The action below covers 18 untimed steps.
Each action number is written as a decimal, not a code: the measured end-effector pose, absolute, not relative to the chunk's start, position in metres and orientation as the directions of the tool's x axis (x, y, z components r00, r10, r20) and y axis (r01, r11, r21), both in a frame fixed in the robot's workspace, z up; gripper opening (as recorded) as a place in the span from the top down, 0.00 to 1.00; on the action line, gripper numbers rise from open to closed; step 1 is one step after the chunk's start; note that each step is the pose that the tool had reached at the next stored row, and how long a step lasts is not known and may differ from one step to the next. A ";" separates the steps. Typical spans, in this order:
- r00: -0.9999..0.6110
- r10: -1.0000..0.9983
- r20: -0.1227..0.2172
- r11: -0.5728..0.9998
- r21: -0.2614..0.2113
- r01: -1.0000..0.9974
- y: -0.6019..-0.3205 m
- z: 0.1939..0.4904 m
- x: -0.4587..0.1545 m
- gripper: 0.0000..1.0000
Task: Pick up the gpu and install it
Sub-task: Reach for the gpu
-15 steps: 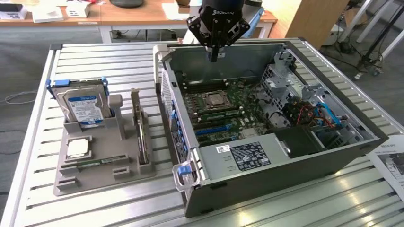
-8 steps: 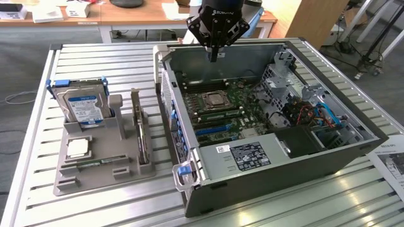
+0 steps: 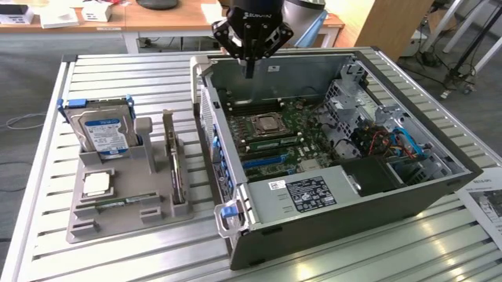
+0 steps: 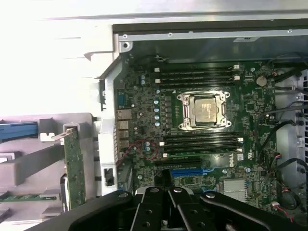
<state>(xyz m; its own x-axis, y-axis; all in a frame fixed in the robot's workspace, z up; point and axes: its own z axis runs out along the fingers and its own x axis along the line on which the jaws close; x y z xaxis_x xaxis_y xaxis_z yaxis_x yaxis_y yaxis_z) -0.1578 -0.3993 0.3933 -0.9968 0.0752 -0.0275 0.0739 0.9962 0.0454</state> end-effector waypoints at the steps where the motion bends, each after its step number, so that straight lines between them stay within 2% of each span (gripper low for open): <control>1: -0.997 0.075 -0.028 0.996 0.045 0.074 -0.400 0.393 -0.162 0.89; 18: -0.997 0.075 -0.030 0.996 0.046 0.074 -0.423 0.393 -0.226 0.89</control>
